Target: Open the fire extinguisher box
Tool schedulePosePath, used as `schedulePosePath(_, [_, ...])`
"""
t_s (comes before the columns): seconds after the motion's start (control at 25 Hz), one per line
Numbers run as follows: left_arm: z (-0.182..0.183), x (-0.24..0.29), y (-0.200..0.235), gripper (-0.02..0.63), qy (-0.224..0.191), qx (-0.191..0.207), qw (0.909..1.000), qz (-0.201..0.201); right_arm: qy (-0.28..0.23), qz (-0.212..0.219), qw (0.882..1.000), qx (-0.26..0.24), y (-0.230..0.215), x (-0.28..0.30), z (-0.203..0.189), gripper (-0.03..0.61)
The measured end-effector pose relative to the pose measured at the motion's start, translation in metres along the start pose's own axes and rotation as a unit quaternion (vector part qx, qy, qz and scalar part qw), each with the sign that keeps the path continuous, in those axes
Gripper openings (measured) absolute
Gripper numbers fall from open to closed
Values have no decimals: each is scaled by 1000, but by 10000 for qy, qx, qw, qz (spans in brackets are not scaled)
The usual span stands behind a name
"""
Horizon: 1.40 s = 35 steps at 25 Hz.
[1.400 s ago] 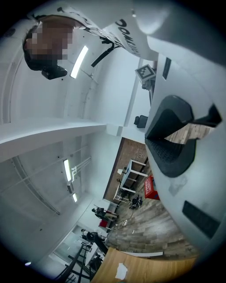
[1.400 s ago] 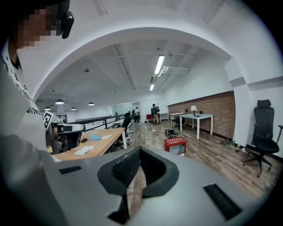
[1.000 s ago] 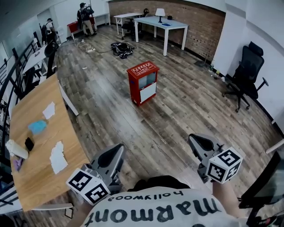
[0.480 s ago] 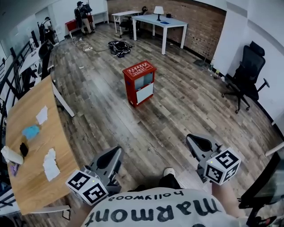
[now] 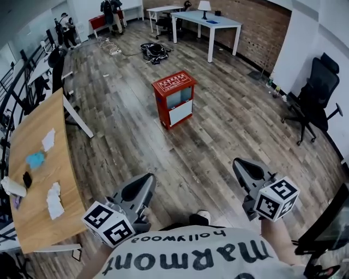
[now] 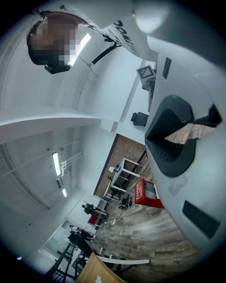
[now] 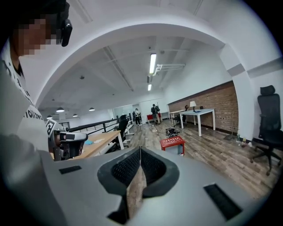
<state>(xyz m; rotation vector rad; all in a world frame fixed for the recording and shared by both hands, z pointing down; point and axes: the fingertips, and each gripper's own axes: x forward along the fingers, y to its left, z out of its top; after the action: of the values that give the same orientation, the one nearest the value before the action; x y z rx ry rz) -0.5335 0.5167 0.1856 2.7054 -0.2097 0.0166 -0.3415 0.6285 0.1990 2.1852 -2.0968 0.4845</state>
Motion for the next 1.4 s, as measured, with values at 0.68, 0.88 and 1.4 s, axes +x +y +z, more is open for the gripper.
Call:
schedulePosePath(0.68, [-18,129,-25,6,-120,18,9992,379,277,492,9984,5,-142,27,1,11])
schedulePosePath(0.88, [-18,141,-18,6,-15,-13,9986,536,416,539,9977,-5,-152,33,-4,11])
schedulePosePath(1.4, [-4,162,73,6,67,-294,9931,1136,626,496,9967,170,-182,84,0,11])
